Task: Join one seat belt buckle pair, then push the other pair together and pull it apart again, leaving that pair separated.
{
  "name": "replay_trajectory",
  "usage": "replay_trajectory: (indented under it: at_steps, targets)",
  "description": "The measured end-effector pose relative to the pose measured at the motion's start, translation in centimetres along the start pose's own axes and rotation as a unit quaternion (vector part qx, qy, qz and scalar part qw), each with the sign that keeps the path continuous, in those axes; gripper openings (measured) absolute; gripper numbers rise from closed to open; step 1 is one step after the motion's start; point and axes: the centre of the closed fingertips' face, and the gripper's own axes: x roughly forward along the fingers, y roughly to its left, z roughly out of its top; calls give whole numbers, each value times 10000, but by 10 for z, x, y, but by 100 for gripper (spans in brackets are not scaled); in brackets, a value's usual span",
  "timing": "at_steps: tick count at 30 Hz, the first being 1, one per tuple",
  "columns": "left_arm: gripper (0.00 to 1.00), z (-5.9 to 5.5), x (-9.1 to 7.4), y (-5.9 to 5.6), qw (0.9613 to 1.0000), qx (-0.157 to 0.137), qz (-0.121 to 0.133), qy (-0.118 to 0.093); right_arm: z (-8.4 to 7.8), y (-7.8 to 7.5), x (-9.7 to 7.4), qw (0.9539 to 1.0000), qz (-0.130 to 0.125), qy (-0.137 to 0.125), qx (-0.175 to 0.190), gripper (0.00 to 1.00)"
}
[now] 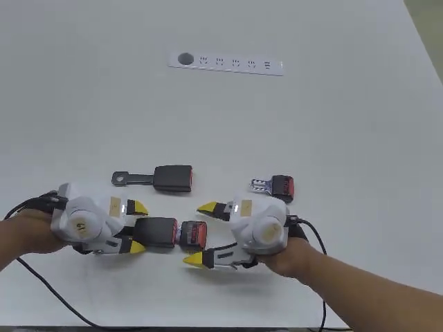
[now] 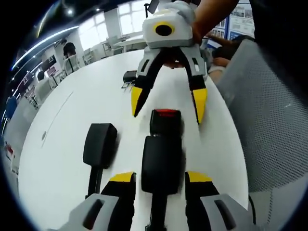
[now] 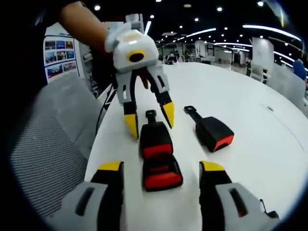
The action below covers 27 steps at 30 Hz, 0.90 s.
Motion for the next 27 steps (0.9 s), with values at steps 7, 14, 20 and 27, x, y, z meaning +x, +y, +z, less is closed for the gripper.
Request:
replay_trajectory:
  at_steps: [7,14,20,27]
  targets:
    - [66,18,-24,19,9959,-517,612,-415,-7,-21,-44,9987,-513,1,59,76]
    - [70,37,-41,41,9931,-526,884,-560,-14,-60,-88,9958,-872,-5,267,76]
    - [68,43,-40,64,9942,-243,959,-425,-28,-89,-113,9942,-1011,236,286,75]
    - [67,45,-32,89,9953,-137,903,-327,-54,-108,-127,9930,-925,583,456,76]
